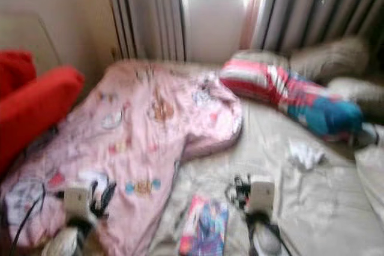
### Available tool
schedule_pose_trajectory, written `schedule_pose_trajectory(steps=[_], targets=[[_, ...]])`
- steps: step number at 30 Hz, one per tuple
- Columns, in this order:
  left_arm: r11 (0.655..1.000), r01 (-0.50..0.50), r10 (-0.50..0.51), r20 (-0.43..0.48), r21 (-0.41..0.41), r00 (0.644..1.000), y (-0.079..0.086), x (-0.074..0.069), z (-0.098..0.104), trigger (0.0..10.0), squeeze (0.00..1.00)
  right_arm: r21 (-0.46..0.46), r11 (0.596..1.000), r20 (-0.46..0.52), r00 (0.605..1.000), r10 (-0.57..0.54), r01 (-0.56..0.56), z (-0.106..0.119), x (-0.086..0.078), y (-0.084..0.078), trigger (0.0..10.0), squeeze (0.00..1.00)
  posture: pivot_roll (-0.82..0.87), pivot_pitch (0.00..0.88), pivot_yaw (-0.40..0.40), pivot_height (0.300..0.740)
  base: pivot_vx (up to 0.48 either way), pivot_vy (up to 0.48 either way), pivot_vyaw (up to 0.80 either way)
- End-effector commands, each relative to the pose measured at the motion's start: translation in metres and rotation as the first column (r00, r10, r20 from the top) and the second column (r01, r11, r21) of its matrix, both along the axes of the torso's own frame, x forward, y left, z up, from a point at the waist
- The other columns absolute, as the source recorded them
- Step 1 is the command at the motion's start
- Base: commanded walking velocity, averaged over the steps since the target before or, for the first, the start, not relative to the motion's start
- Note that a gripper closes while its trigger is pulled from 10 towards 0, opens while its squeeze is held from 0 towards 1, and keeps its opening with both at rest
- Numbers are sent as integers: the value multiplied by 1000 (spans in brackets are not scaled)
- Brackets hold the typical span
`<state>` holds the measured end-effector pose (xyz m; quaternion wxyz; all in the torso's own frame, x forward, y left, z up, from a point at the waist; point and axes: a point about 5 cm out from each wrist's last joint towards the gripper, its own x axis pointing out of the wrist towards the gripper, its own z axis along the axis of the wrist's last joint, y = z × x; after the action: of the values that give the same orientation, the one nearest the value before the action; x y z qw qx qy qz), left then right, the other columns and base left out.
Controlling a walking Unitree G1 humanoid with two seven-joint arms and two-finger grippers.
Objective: Clean up the room
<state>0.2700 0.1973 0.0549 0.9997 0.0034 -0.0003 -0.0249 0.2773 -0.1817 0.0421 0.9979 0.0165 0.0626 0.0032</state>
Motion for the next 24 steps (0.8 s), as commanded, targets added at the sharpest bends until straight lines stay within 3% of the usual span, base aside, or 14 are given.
schedule_pose_trajectory(steps=[1,6,13,24], targets=[[1000,-11,11,-24,-10,1000,0,-9,-8,10000,0,-7,1000,4,1000,2,-2,2,-1,-3,10000,0,-54,72,-20,740,0,0,0],[1000,12,-12,-24,-8,1000,-3,-12,-8,10000,0,-13,1000,4,1000,-9,9,2,1,-6,10000,0,-35,60,-5,740,0,0,0],[1000,7,-7,-12,3,1000,2,-11,-4,10000,0,-10,998,5,998,59,-59,2,6,13,10000,0,-35,29,-4,740,0,0,0],[1000,3,-3,-12,3,1000,3,-12,-5,10000,0,-19,998,2,998,61,-61,1,4,13,10000,0,-45,14,8,740,0,0,0]])
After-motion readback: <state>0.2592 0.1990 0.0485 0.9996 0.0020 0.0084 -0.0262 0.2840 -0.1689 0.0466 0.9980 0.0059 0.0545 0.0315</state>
